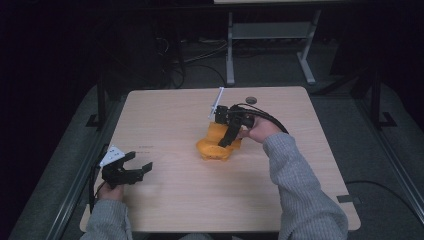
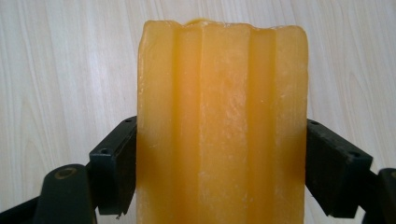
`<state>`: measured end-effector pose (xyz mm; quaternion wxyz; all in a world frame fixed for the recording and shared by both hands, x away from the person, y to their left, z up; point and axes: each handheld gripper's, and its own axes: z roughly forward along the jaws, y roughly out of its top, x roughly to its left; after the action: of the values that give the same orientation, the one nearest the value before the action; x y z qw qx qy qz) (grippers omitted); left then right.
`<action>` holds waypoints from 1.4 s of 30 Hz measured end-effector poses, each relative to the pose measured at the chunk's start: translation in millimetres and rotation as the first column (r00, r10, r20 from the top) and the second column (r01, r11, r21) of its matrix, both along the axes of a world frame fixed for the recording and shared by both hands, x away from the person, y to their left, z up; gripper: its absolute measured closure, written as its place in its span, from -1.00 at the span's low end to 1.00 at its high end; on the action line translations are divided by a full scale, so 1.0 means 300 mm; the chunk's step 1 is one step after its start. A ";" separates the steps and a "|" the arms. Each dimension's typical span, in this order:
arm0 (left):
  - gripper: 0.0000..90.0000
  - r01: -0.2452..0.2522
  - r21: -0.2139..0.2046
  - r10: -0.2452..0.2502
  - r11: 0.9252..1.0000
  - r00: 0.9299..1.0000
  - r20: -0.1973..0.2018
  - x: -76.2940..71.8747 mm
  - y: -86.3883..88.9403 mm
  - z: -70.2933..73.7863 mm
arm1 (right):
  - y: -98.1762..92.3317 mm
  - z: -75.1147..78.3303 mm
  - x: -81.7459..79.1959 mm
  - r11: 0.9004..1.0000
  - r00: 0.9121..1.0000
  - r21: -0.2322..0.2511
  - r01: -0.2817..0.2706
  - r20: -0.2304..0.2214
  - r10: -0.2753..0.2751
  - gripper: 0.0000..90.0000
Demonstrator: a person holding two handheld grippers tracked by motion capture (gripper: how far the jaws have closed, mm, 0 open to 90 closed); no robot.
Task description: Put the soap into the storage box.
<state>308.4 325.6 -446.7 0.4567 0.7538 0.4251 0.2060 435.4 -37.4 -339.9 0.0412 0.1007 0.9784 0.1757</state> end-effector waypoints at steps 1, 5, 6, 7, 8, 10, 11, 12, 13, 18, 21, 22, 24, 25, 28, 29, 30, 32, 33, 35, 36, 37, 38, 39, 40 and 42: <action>-0.69 0.000 0.000 0.000 1.000 1.000 0.000 0.000 0.000 0.000 | 0.006 -0.002 0.002 1.000 1.000 0.002 -0.006 -0.002 0.006 -0.53; -0.69 -0.001 -0.002 0.001 1.000 1.000 -0.001 0.000 0.000 0.000 | 0.023 -0.013 0.007 1.000 1.000 -0.005 -0.016 -0.005 0.016 -0.53; -0.69 -0.001 -0.002 0.001 1.000 1.000 0.000 0.000 0.000 -0.001 | 0.028 -0.018 0.009 1.000 1.000 -0.007 -0.015 -0.009 0.015 -0.53; -0.69 -0.001 -0.002 0.001 1.000 1.000 0.001 0.001 0.001 -0.001 | 0.037 -0.029 0.015 1.000 1.000 -0.011 -0.024 -0.012 0.024 -0.53; -0.69 -0.001 -0.002 0.001 1.000 1.000 0.001 0.001 0.001 -0.001 | 0.037 -0.029 0.015 1.000 1.000 -0.011 -0.024 -0.012 0.024 -0.53; -0.69 -0.003 -0.004 0.003 1.000 1.000 0.003 0.002 0.002 -0.001 | 0.047 -0.042 0.019 0.999 0.999 -0.015 -0.033 -0.016 0.032 -0.53; -0.69 -0.004 -0.005 0.004 1.000 1.000 0.002 0.002 0.002 -0.001 | 0.047 -0.042 0.019 0.999 0.999 -0.015 -0.033 -0.016 0.032 -0.53; -0.69 -0.004 -0.002 0.004 1.000 1.000 0.000 0.002 0.003 -0.001 | 0.055 -0.050 0.021 0.999 0.999 -0.020 -0.032 -0.022 0.031 -0.53; -0.69 -0.003 -0.003 0.003 1.000 1.000 0.001 0.002 0.002 -0.001 | 0.058 -0.054 0.022 0.999 0.999 -0.020 -0.031 -0.024 0.030 -0.53; -0.69 -0.001 -0.003 0.001 1.000 1.000 0.001 0.002 0.001 -0.002 | 0.069 -0.071 0.030 0.999 0.999 -0.022 -0.035 -0.033 0.034 -0.53; -0.69 -0.004 -0.006 0.004 1.000 1.000 0.003 0.003 0.003 -0.003 | 0.079 -0.082 0.032 0.999 0.998 -0.028 -0.046 -0.034 0.045 -0.53; -0.69 -0.005 -0.007 0.005 1.000 1.000 0.002 0.003 0.003 -0.002 | 0.082 -0.085 0.033 0.998 0.998 -0.028 -0.050 -0.037 0.049 -0.53; -0.69 -0.004 -0.007 0.004 1.000 1.000 0.004 0.003 0.003 -0.003 | 0.092 -0.095 0.038 0.998 0.998 -0.035 -0.056 -0.042 0.055 -0.53; -0.69 -0.004 -0.007 0.004 1.000 1.000 0.004 0.003 0.003 -0.003 | 0.092 -0.095 0.038 0.998 0.998 -0.035 -0.056 -0.042 0.055 -0.53; -0.69 -0.001 -0.003 0.001 1.000 1.000 0.002 0.003 0.006 -0.001 | 0.099 -0.104 0.040 0.998 0.997 -0.035 -0.060 -0.048 0.058 -0.53; -0.69 -0.004 -0.011 0.004 1.000 1.000 0.002 0.003 0.006 -0.001 | 0.102 -0.107 0.039 0.998 0.997 -0.038 -0.059 -0.055 0.057 -0.53; -0.69 -0.006 -0.011 0.006 1.000 1.000 0.003 0.003 0.006 -0.001 | 0.105 -0.112 0.040 0.997 0.997 -0.040 -0.065 -0.052 0.063 -0.53; -0.69 -0.006 -0.010 0.006 1.000 1.000 0.004 0.002 0.007 0.000 | 0.109 -0.120 0.039 0.997 0.997 -0.045 -0.064 -0.055 0.062 -0.53; -0.69 -0.006 -0.010 0.006 1.000 1.000 0.004 0.002 0.007 0.000 | 0.109 -0.120 0.039 0.997 0.997 -0.045 -0.064 -0.055 0.062 -0.53; -0.69 -0.006 -0.012 0.006 1.000 1.000 0.004 0.002 0.006 -0.001 | 0.110 -0.124 0.041 0.997 0.996 -0.042 -0.062 -0.059 0.059 -0.53; -0.69 -0.006 -0.013 0.006 1.000 1.000 0.004 0.003 0.006 -0.001 | 0.111 -0.125 0.041 0.997 0.996 -0.045 -0.063 -0.060 0.060 -0.53; -0.69 -0.006 -0.013 0.006 1.000 1.000 0.004 0.003 0.006 -0.001 | 0.111 -0.125 0.041 0.997 0.996 -0.045 -0.063 -0.060 0.060 -0.53; -0.69 -0.007 -0.014 0.007 1.000 1.000 0.005 0.003 0.006 -0.001 | 0.112 -0.127 0.041 0.997 0.996 -0.046 -0.066 -0.062 0.063 -0.53; -0.69 -0.007 -0.014 0.007 1.000 1.000 0.005 0.003 0.006 -0.001 | 0.112 -0.127 0.041 0.997 0.996 -0.046 -0.066 -0.062 0.063 -0.53; -0.69 -0.007 -0.013 0.007 1.000 1.000 0.005 0.003 0.007 -0.001 | 0.113 -0.128 0.043 0.997 0.996 -0.045 -0.067 -0.058 0.065 -0.53; -0.69 -0.006 -0.011 0.006 1.000 1.000 0.005 0.003 0.007 0.000 | 0.113 -0.127 0.043 0.997 0.996 -0.045 -0.066 -0.058 0.063 -0.53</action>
<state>309.2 327.8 -446.9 0.4614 0.7494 0.4274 0.2068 448.3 -3.5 -378.1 0.0102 0.0728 0.9858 0.1510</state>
